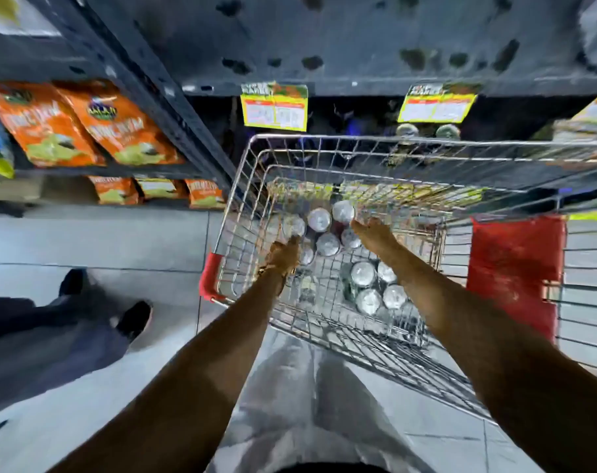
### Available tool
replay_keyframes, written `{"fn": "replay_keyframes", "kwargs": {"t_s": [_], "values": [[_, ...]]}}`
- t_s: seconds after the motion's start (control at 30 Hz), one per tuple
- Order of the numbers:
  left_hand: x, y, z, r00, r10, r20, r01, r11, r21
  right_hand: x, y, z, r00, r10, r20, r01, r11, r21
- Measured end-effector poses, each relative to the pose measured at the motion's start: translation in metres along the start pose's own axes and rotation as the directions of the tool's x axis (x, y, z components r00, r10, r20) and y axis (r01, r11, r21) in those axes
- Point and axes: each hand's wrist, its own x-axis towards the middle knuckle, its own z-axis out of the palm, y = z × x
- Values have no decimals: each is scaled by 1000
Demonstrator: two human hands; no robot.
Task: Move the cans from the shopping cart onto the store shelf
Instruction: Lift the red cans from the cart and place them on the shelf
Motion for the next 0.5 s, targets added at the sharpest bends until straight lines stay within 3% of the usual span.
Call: {"fn": "replay_keyframes", "kwargs": {"t_s": [0.2,0.3,0.5], "values": [[16,0,17,997,-53,-60,41,982,-184,13,-8,14,998,55,-1,-55,995,85],[9,6,21,974,-122,-191,58,949,-310,16,-8,13,993,95,-71,-92,995,41],[-35,14,-5,935,80,-347,-224,889,-400,-22,3,8,973,99,-209,-45,968,248]]}}
